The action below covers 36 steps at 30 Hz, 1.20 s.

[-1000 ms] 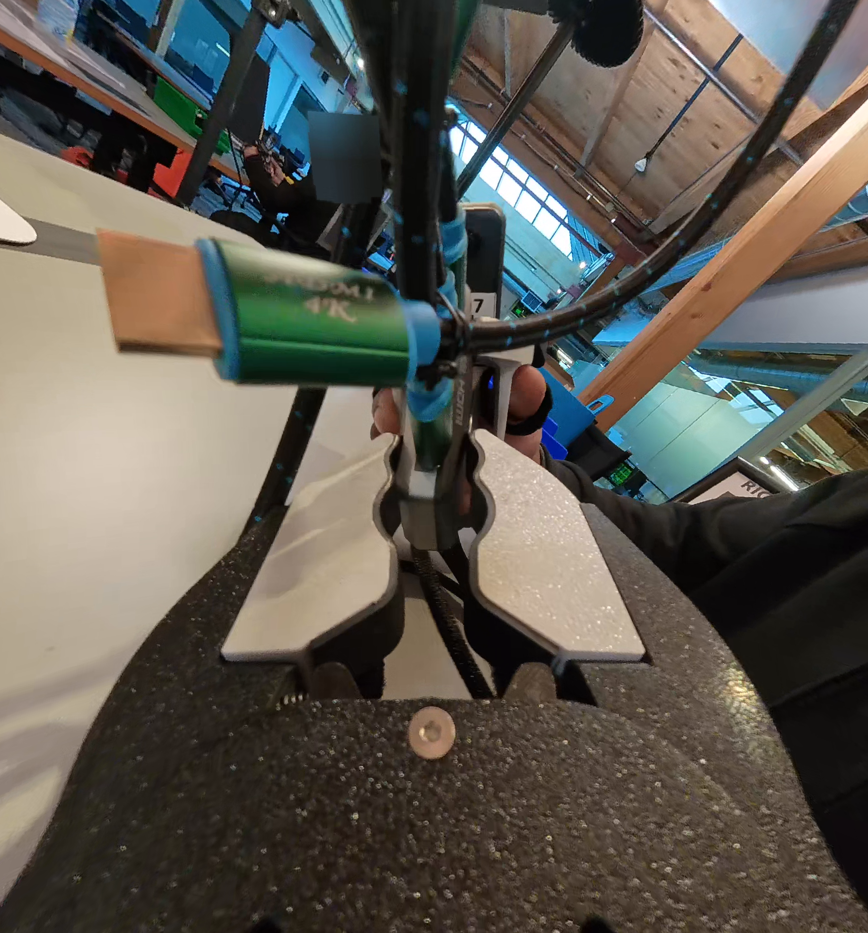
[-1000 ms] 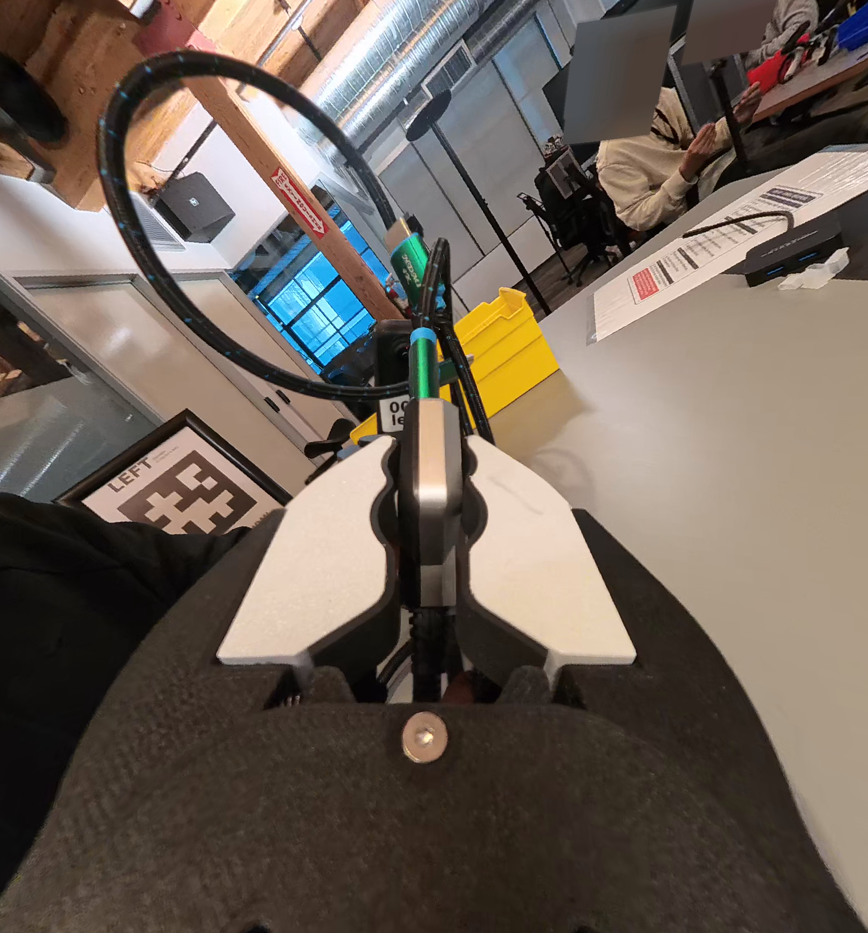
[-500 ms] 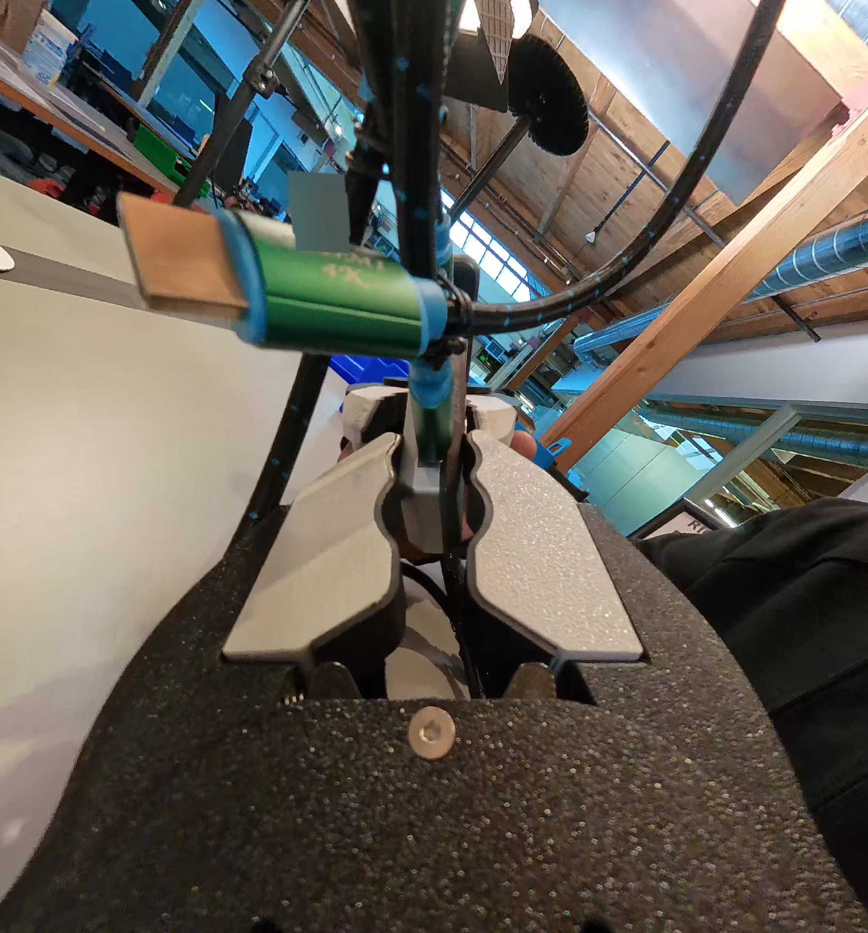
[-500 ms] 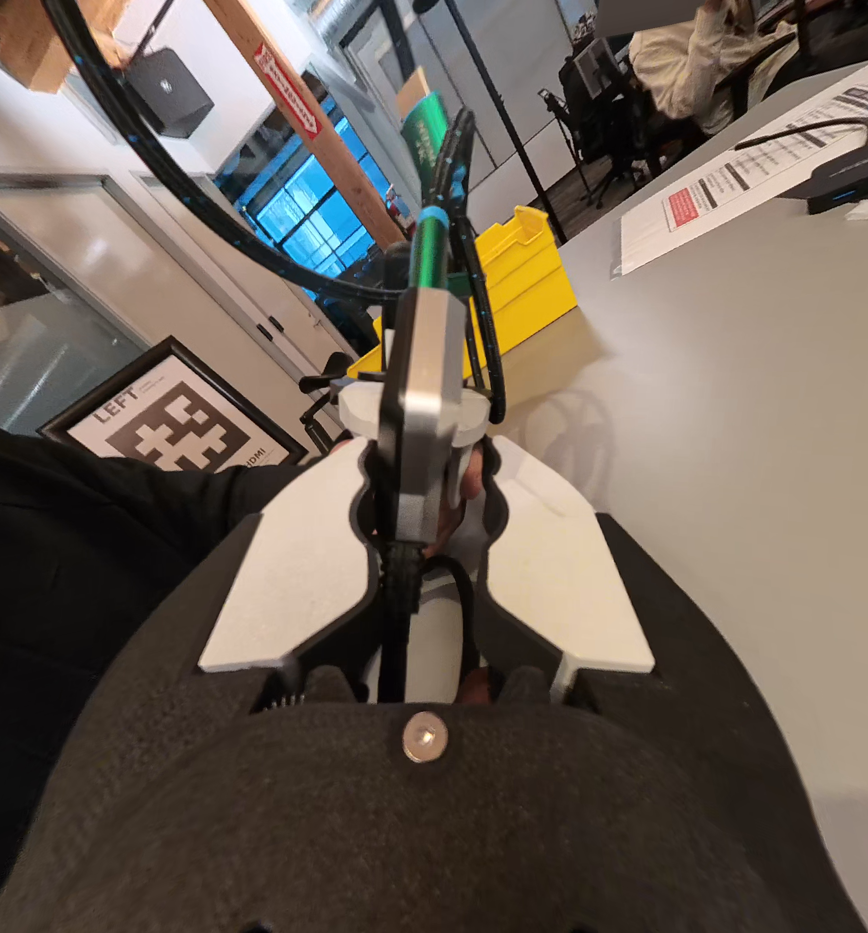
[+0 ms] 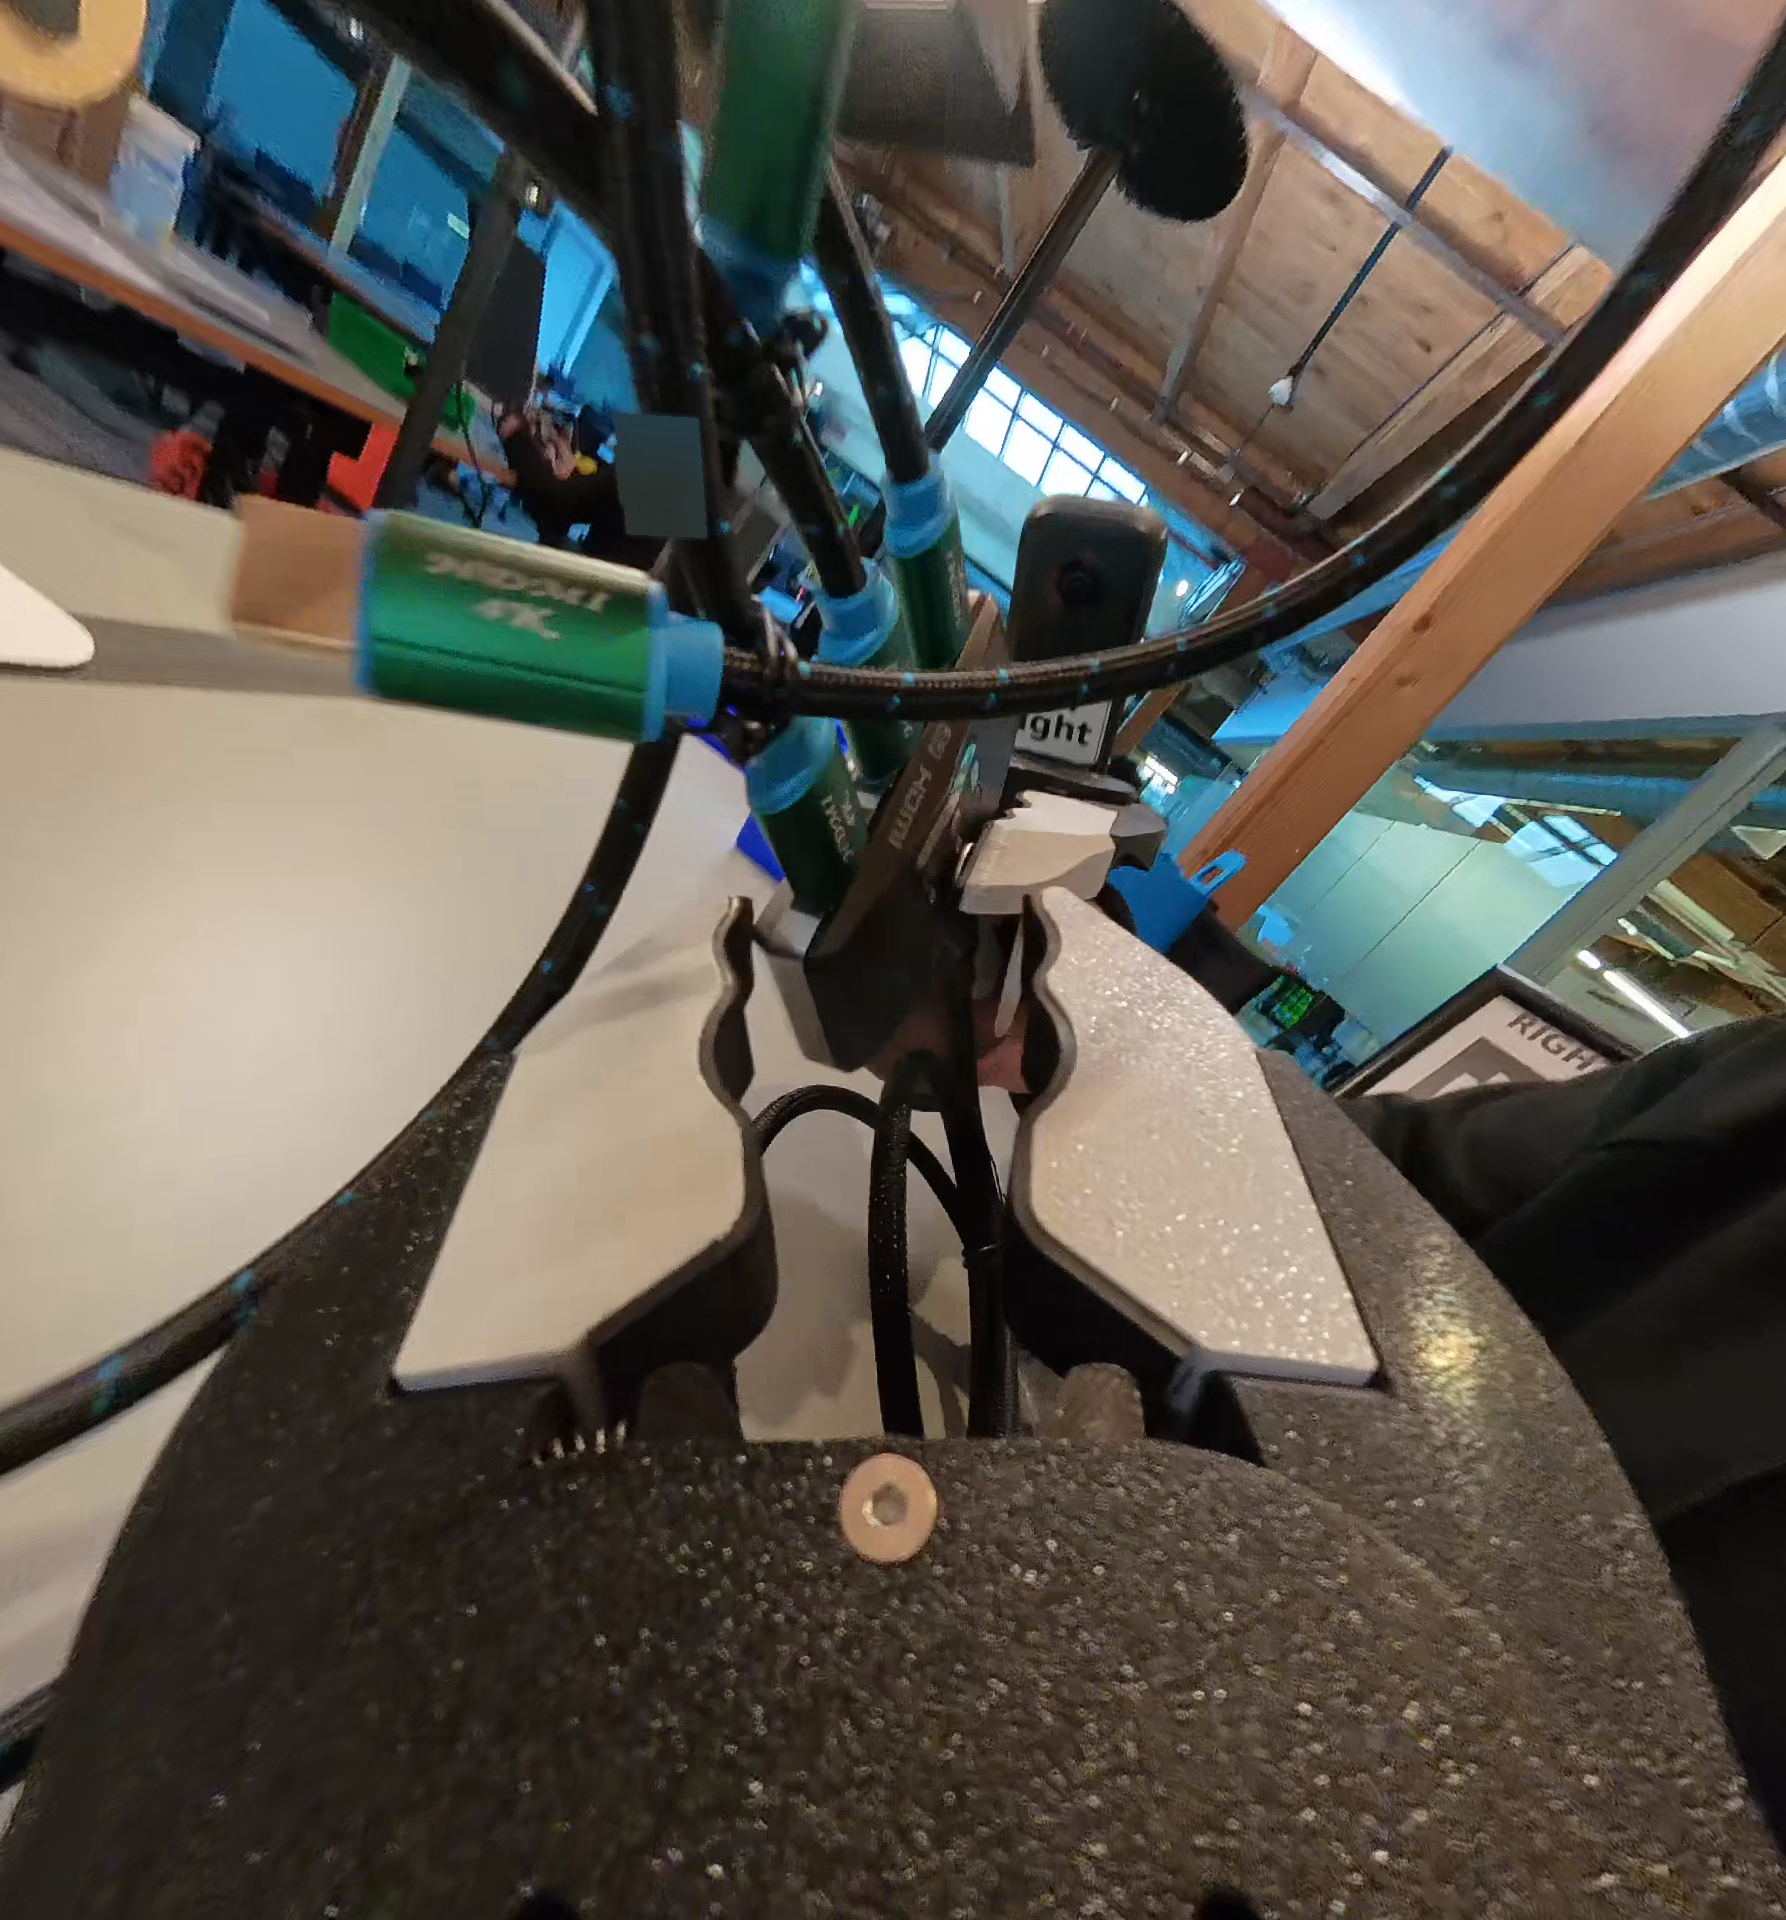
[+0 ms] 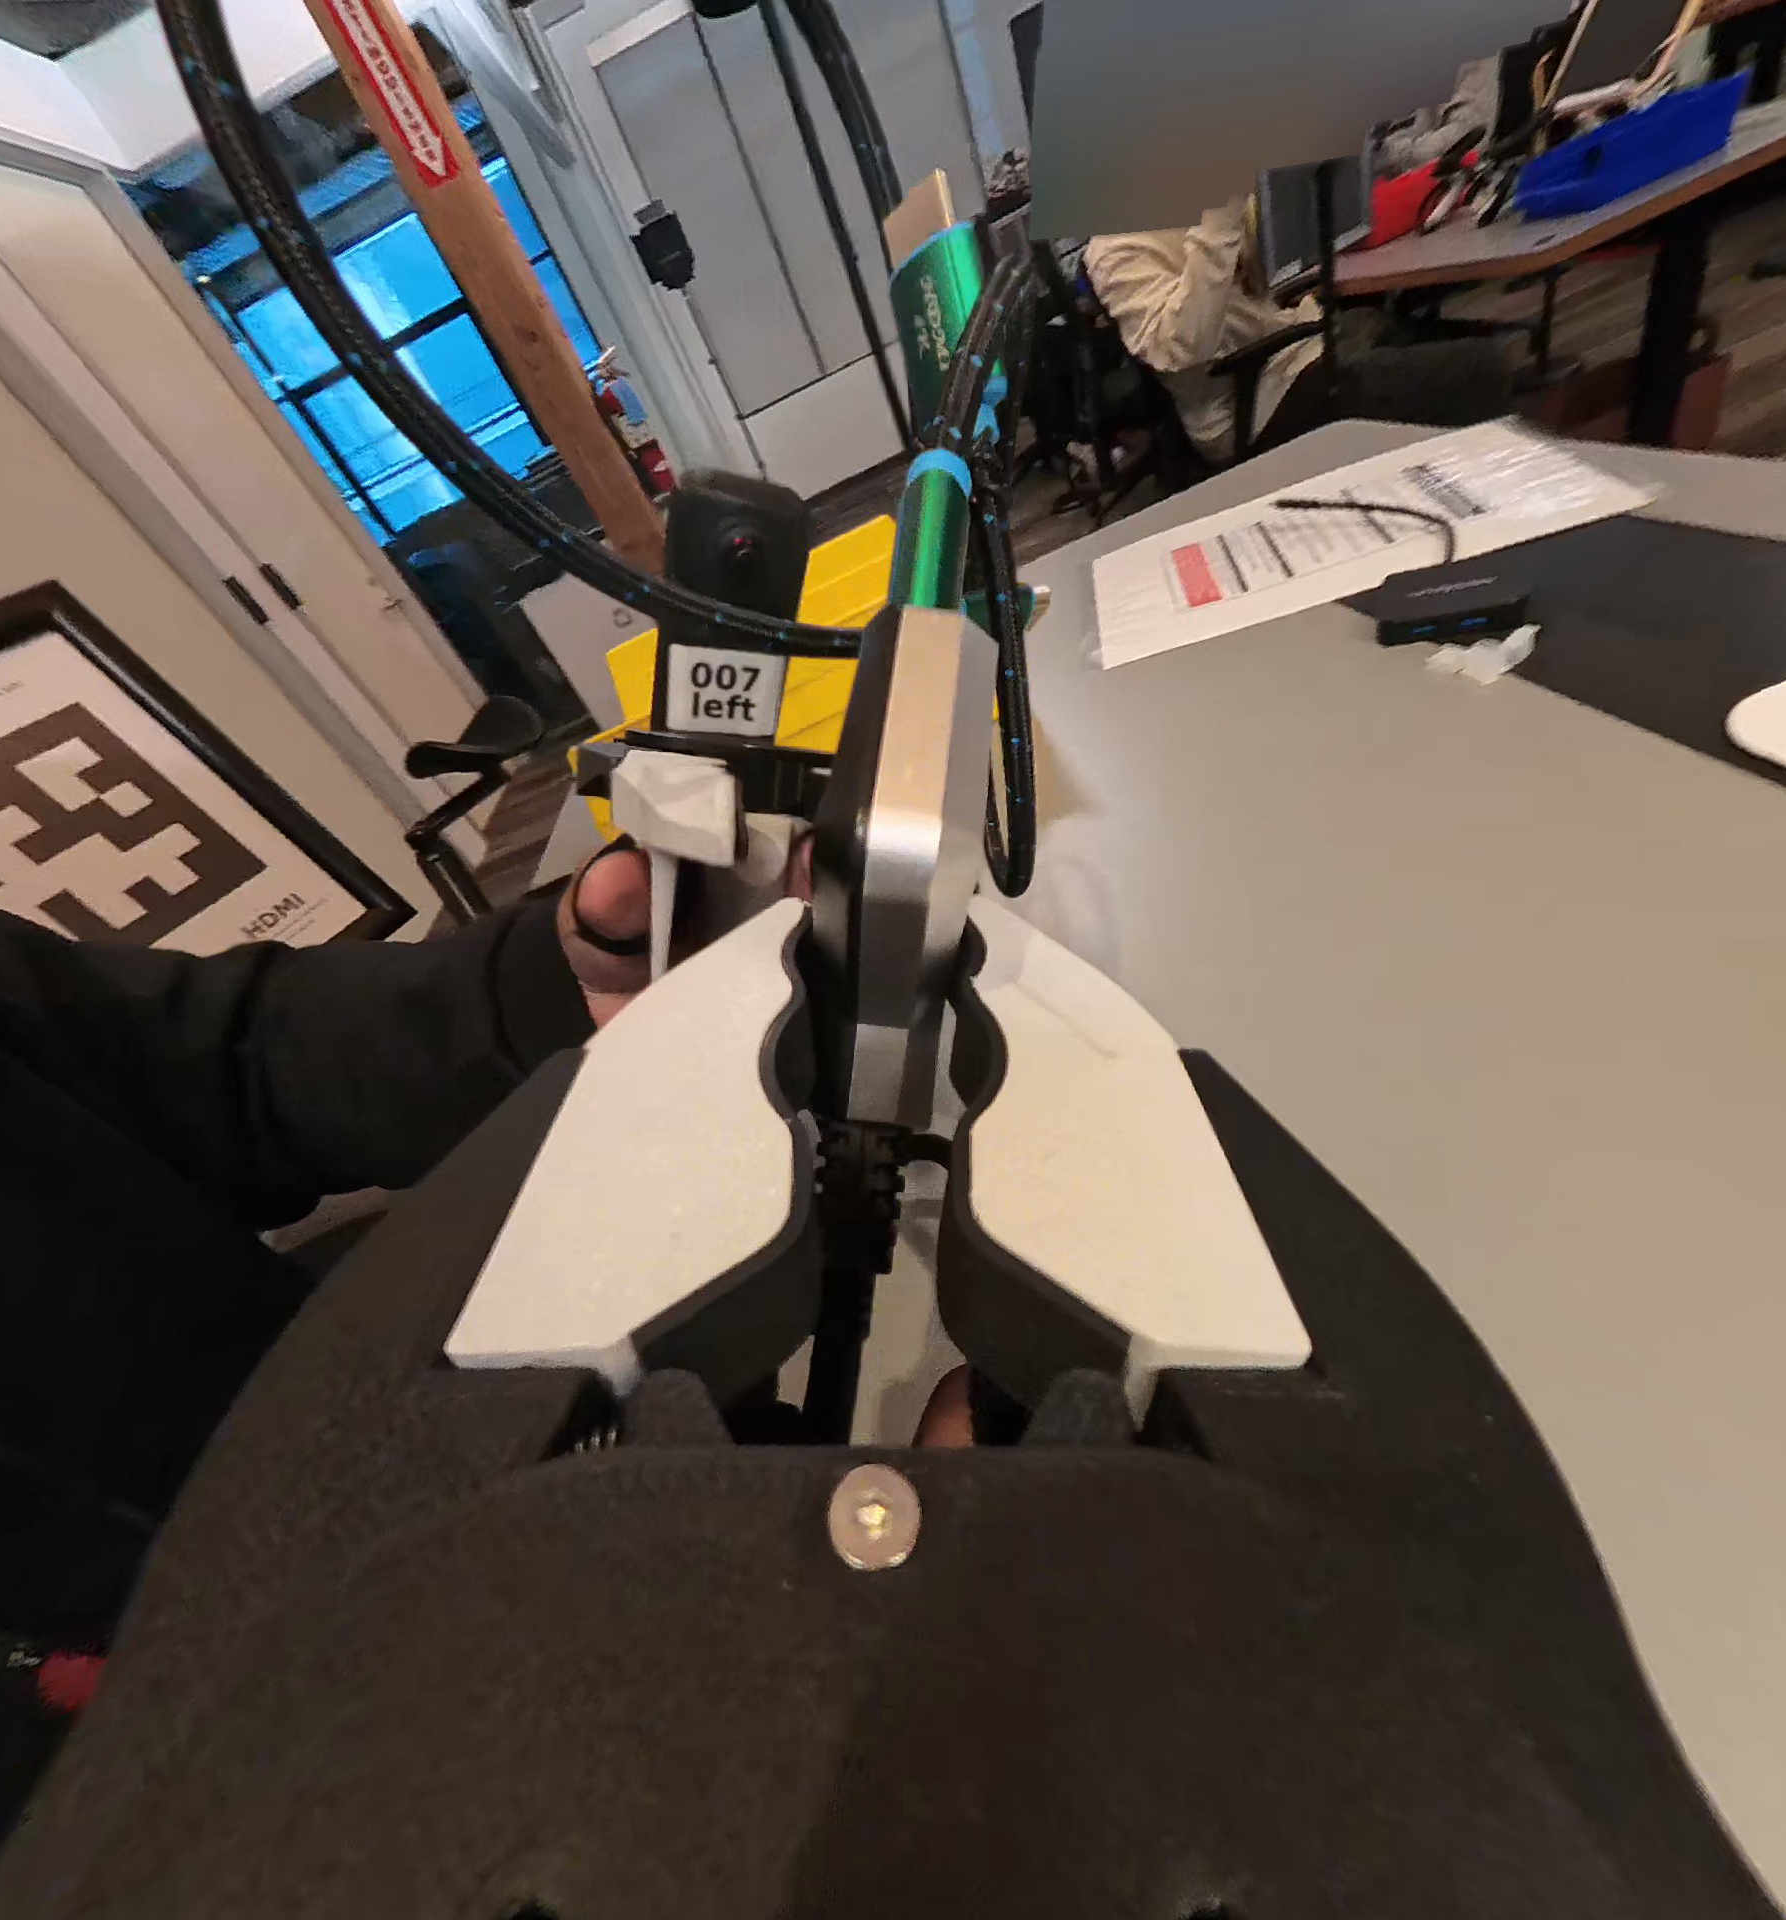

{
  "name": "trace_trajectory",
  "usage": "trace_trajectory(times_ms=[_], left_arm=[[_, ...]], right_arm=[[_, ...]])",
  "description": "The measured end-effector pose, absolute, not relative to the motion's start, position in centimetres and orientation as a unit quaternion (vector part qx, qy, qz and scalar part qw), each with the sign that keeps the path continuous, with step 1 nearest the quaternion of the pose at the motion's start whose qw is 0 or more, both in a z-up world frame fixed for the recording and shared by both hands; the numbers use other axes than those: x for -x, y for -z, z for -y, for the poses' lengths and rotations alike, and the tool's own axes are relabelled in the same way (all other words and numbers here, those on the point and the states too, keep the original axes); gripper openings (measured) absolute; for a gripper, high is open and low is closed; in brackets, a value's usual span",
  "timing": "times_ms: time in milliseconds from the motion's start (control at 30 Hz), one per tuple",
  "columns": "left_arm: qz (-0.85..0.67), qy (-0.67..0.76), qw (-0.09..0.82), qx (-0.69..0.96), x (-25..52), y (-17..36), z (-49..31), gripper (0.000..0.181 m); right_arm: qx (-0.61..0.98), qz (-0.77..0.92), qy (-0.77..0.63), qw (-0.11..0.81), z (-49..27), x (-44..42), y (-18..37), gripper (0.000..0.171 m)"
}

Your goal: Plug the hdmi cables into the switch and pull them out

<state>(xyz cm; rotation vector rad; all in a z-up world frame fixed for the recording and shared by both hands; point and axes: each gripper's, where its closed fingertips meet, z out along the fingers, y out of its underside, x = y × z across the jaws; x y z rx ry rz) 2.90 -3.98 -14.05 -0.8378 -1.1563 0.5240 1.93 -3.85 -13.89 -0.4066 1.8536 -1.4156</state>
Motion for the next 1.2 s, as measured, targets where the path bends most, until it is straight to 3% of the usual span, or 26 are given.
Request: trace_trajectory(times_ms=[133,467,733,967,1200], left_arm=[[0.473,-0.259,0.767,0.348,-4.5,11.2,4.4,0.034],[0.466,-0.261,0.769,0.352,-4.6,10.7,3.6,0.029],[0.473,-0.247,0.758,0.375,-3.7,11.7,2.0,0.028],[0.475,-0.239,0.748,0.399,-3.2,12.3,0.7,0.028],[0.481,-0.233,0.737,0.415,-2.7,13.3,0.1,0.027]], right_arm=[[0.131,-0.718,0.595,0.337,1.6,0.3,11.4,0.022],[0.076,-0.687,0.690,0.215,-8.9,7.2,-0.1,0.022],[0.009,-0.723,0.690,0.007,-18.1,16.3,-7.7,0.022],[-0.061,-0.785,0.593,-0.169,-24.1,26.8,-7.0,0.022],[-0.049,-0.877,0.418,-0.231,-24.4,33.8,0.6,0.022]])
